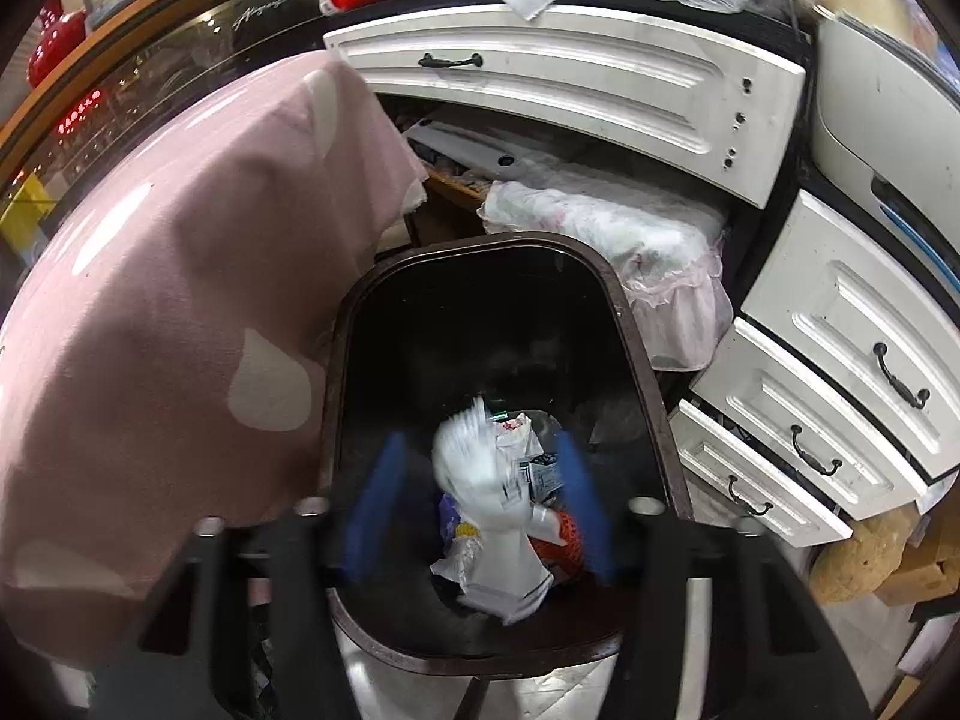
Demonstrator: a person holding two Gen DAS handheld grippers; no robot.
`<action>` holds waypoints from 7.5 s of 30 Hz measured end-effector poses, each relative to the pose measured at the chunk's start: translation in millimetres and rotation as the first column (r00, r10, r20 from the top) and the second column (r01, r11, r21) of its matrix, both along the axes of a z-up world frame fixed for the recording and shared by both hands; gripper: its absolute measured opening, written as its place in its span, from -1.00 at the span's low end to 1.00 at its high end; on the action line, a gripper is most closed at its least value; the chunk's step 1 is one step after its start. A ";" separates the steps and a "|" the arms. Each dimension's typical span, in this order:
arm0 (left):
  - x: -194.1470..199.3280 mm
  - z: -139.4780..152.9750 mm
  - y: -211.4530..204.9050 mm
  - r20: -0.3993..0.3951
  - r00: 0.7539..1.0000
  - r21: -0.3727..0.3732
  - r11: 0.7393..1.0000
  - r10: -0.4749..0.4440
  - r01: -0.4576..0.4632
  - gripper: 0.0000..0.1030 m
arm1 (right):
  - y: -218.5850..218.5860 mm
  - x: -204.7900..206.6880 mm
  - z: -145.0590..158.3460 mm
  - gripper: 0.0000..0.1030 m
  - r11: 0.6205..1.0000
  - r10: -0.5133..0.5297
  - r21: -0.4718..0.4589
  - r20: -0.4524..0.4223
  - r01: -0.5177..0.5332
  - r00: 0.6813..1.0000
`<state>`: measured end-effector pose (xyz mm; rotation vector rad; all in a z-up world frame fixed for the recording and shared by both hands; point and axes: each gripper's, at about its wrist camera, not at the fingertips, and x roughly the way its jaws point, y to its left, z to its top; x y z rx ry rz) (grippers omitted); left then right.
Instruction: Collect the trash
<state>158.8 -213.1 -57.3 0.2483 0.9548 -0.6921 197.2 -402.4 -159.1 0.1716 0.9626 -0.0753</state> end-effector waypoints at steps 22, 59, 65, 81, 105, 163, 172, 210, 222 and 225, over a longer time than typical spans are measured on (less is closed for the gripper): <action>15.7 -53.7 -69.8 -0.072 0.997 0.023 0.999 -0.039 0.040 -0.43 | -59.0 -67.0 76.3 0.47 0.977 -0.207 -0.003 0.193 0.211 0.959; -66.0 20.6 33.2 0.371 0.923 -0.081 0.994 0.104 -0.079 0.89 | -14.3 -114.4 146.4 0.89 0.932 -0.329 0.013 0.450 0.363 0.830; -84.8 50.3 95.8 0.483 0.836 -0.139 0.966 0.259 -0.218 0.89 | 42.8 -128.5 168.9 0.89 0.956 -0.231 -0.026 0.547 0.293 0.804; -123.9 71.7 207.4 0.482 0.691 -0.303 0.843 0.538 -0.445 0.89 | 154.8 -176.0 173.9 0.89 0.988 0.008 -0.126 0.601 0.086 0.799; -136.3 69.9 209.4 0.484 0.687 -0.326 0.840 0.542 -0.433 0.89 | 160.9 -194.4 174.8 0.89 0.985 0.023 -0.148 0.630 0.091 0.776; -137.3 67.4 202.8 0.454 0.702 -0.332 0.835 0.549 -0.438 0.89 | 170.2 -196.3 169.5 0.89 0.985 0.016 -0.144 0.619 0.094 0.785; -137.3 66.7 202.0 0.457 0.699 -0.328 0.835 0.550 -0.442 0.89 | 170.1 -195.9 169.4 0.89 0.986 0.012 -0.140 0.615 0.095 0.788; -133.9 60.5 198.7 0.440 0.716 -0.306 0.840 0.543 -0.449 0.89 | 170.9 -192.5 168.2 0.89 0.986 0.012 -0.140 0.598 0.089 0.801; -133.4 59.7 198.3 0.438 0.718 -0.307 0.840 0.541 -0.447 0.89 | 170.1 -191.6 168.2 0.89 0.986 0.012 -0.139 0.597 0.088 0.802; -133.5 59.9 198.2 0.439 0.717 -0.306 0.841 0.541 -0.447 0.89 | 170.2 -191.5 168.3 0.89 0.986 0.012 -0.139 0.596 0.088 0.803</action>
